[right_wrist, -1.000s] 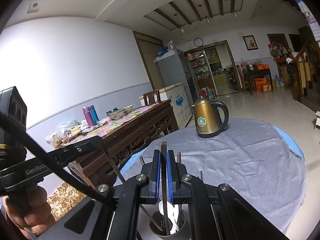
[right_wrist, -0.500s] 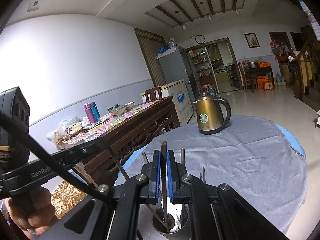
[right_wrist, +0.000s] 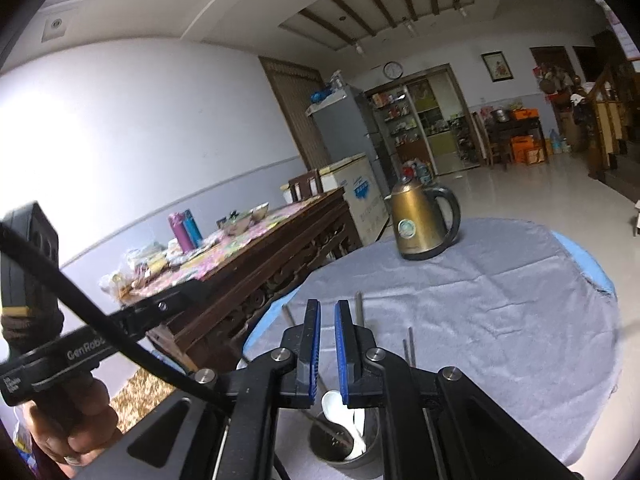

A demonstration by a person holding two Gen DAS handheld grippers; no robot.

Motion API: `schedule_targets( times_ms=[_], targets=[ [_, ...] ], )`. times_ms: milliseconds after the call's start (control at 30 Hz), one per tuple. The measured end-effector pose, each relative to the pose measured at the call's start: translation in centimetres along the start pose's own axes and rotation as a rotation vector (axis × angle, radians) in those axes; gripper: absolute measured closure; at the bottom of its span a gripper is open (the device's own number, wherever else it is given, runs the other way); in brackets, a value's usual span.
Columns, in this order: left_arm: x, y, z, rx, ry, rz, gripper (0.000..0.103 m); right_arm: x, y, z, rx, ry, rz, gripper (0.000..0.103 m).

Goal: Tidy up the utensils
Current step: 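Open both tools and lift them away from the chopsticks in the cup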

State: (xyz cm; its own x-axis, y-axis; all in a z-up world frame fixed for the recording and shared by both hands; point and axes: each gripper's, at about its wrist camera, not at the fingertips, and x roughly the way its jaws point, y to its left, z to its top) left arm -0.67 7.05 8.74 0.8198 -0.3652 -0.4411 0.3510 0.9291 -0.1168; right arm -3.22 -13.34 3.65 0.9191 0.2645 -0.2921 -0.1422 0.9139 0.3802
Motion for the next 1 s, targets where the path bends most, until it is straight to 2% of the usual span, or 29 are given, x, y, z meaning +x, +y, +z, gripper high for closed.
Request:
schedule_targets(
  times_ms=[367,433,500,567,633,700,1000],
  targets=[
    [0.4,0.6,-0.6,-0.01,0.018,0.042,0.072,-0.5,-2.2,0.2,0.059,-0.008,-0.044,0.094],
    [0.5,0.6,-0.7,0.0,0.018,0.057,0.068,-0.4,-2.2,0.2,0.06,-0.006,-0.047,0.094],
    [0.6,0.5,-1.0,0.008,0.022,0.071,0.054,-0.4,-2.2,0.1,0.062,-0.002,-0.045,0.094],
    [0.5,0.4,-1.3,0.018,0.021,0.086,0.053,-0.4,-2.3,0.1,0.062,0.001,-0.046,0.094],
    [0.6,0.3,-1.4,0.027,0.025,0.099,0.052,-0.4,-2.3,0.1,0.069,0.008,-0.044,0.087],
    [0.7,0.2,-1.5,0.034,0.029,0.118,0.051,-0.5,-2.5,0.1,0.079,0.012,-0.043,0.075],
    [0.4,-0.3,-2.0,0.094,-0.001,0.231,0.045,-1.0,-2.6,0.0,0.08,0.005,-0.054,0.075]
  ],
)
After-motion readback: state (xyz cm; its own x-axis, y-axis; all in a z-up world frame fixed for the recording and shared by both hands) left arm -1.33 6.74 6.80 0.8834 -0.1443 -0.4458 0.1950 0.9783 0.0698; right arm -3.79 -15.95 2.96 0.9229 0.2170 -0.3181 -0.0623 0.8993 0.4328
